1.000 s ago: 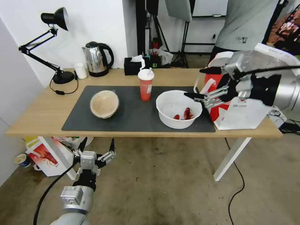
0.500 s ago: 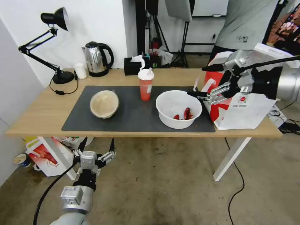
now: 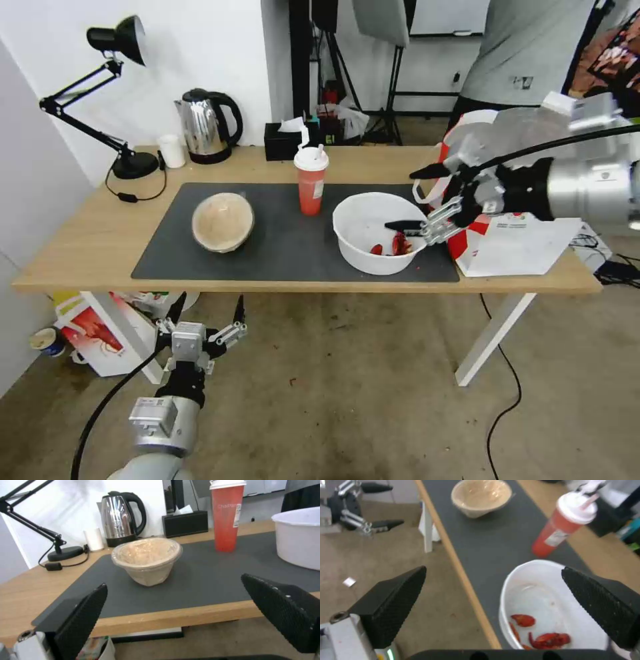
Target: Pick up the trash from the table and place it into the takeout bag.
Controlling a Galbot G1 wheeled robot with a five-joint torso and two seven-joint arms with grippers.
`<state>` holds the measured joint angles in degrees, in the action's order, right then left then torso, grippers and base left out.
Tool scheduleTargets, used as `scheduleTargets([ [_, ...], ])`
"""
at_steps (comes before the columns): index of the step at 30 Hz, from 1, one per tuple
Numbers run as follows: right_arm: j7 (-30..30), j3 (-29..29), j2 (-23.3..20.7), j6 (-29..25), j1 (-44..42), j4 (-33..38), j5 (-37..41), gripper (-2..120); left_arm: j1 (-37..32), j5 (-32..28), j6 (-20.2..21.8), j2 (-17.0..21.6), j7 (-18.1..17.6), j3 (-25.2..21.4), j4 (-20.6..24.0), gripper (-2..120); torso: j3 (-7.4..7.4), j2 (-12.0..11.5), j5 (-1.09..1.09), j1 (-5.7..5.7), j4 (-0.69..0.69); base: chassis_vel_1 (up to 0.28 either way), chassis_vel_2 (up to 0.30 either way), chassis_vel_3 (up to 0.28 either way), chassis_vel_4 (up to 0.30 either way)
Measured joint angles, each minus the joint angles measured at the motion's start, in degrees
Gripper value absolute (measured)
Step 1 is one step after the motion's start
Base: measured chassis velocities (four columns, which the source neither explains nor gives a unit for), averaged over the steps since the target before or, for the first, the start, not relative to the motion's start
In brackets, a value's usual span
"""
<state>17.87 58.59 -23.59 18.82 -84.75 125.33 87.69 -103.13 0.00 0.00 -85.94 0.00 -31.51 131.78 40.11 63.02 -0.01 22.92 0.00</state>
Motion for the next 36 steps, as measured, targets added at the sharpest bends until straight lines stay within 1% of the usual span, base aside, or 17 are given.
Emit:
scheduleTargets([
  [10,1.06,10.71,-6.95,0.93,-14.8,-2.22,1.95,100,0.0,0.0,0.0,0.0,0.0,0.0,0.0,100,0.0,0.0,0.0,0.0,0.0,0.0,0.0,0.0,0.0],
  [14,1.2,11.86,-7.71,1.02,-16.39,-2.41,2.14,100,0.0,0.0,0.0,0.0,0.0,0.0,0.0,100,0.0,0.0,0.0,0.01,0.02,0.0,0.0,0.0,0.0],
  [21,1.21,12.36,-8.14,1.1,-17.07,-2.59,2.42,100,0.0,0.0,0.0,0.0,0.0,0.01,0.0,100,-0.01,0.0,0.02,-0.01,-0.04,0.0,0.0,0.0,0.0],
  [22,1.22,12.52,-8.34,1.13,-17.34,-2.59,2.55,100,0.0,0.0,0.0,0.0,0.0,0.0,0.0,100,0.0,0.0,0.01,0.0,0.0,0.0,0.0,0.0,0.0],
  [23,1.2,12.61,-8.45,1.14,-17.49,-2.62,2.65,100,0.0,0.0,0.0,0.0,0.0,0.0,0.0,100,0.0,0.0,0.01,0.0,0.0,0.0,0.0,0.0,0.0],
  [25,1.03,13.03,-8.93,1.21,-18.04,-2.72,3.17,100,0.0,0.0,0.0,0.0,0.0,-0.01,0.0,100,0.0,0.0,0.01,0.0,-0.03,0.0,0.0,0.0,0.0],
  [26,0.65,13.83,-9.96,1.37,-19.18,-2.78,4.23,100,0.0,0.0,0.0,0.0,0.0,0.0,0.0,100,-0.01,0.0,0.01,-0.01,-0.05,0.0,0.0,0.0,0.0],
  [27,-0.4,16.05,-12.81,1.87,-22.25,-3.11,7.12,100,0.0,0.0,0.0,0.0,0.0,0.0,0.0,100,0.0,0.0,0.01,-0.01,-0.03,0.0,0.0,0.0,0.0],
  [28,-0.4,16.05,-12.81,1.87,-22.25,-3.11,7.12,100,0.0,0.0,0.0,0.0,0.0,0.0,0.0,100,0.0,0.0,0.01,-0.01,-0.03,0.0,0.0,0.0,0.0],
  [29,-1.04,17.35,-14.52,2.14,-24.08,-3.25,8.87,100,0.0,0.0,0.0,0.0,0.0,0.0,0.0,100,0.0,0.0,0.0,-0.01,0.0,0.0,0.0,0.0,0.0],
  [30,-2.39,20.02,-18.07,2.75,-27.91,-3.66,12.51,100,0.0,0.0,0.0,0.0,0.0,0.0,0.0,100,0.0,-0.01,-0.03,0.0,0.02,0.0,0.0,0.0,0.0],
  [31,-2.93,21.48,-20.03,2.98,-29.98,-3.78,13.97,100,0.0,0.0,0.0,0.01,0.0,0.0,0.0,100,0.0,0.0,-0.03,0.0,0.02,0.0,0.0,0.0,0.0],
  [32,-2.37,21.42,-21.44,2.95,-31.65,-3.8,12.78,100,-0.01,0.0,0.0,0.0,0.0,-0.01,0.0,100,0.0,-0.01,-0.06,0.0,0.08,0.0,0.0,0.0,0.0],
  [33,-2.37,21.42,-21.44,2.95,-31.65,-3.8,12.78,100,-0.01,0.0,0.0,0.0,0.0,-0.01,0.0,100,0.0,-0.01,-0.06,0.0,0.08,0.0,0.0,0.0,0.0],
  [34,-2.47,22.11,-22.14,3.27,-32.7,-4.69,13.73,100,-0.01,0.0,0.0,0.01,-0.01,-0.07,0.0,100,0.0,0.0,0.01,-0.01,-0.05,0.0,0.0,0.0,0.0],
  [35,-2.61,23.94,-23.79,4.29,-35.11,-6.32,16.54,100,-0.01,0.0,0.0,0.0,0.03,0.02,0.0,100,-0.01,0.0,-0.01,-0.02,0.01,0.0,0.0,0.0,0.0],
  [36,-2.75,24.34,-23.78,4.74,-35.83,-7.3,17.68,100,-0.01,0.0,0.0,0.0,0.01,0.0,0.0,100,0.01,-0.01,0.03,0.0,0.02,0.0,0.0,0.0,0.0],
])
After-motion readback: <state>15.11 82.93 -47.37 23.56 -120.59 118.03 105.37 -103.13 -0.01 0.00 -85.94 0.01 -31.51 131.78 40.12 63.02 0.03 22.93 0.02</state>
